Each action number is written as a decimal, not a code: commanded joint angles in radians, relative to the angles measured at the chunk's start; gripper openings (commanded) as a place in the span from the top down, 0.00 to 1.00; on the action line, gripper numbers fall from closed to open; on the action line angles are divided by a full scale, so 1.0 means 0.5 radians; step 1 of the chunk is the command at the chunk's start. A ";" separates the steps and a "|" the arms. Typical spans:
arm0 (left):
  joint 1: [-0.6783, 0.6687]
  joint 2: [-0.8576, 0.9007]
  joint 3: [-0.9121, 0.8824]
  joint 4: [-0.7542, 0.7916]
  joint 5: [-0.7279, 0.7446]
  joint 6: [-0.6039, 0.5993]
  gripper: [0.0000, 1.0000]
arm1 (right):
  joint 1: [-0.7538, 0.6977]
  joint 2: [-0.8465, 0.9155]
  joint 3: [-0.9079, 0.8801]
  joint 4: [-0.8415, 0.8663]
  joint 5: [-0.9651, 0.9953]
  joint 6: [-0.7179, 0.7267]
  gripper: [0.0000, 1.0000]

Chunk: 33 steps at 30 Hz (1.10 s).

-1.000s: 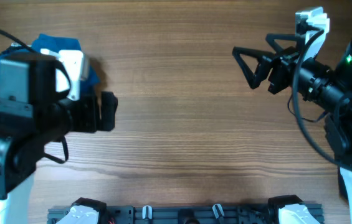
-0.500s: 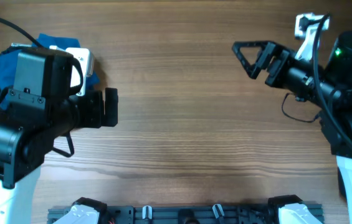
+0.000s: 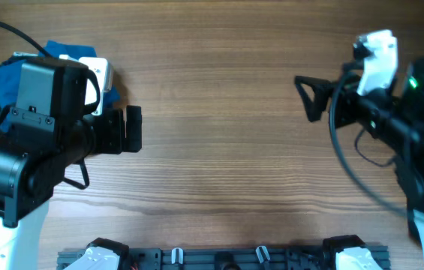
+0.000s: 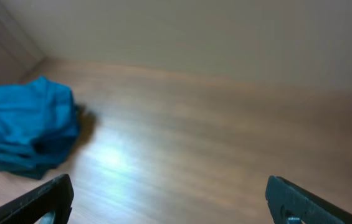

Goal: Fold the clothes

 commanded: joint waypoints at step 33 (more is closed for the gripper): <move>-0.015 0.001 0.000 0.006 -0.027 -0.033 0.00 | -0.276 -2.064 -2.730 1.375 -0.056 -0.085 0.01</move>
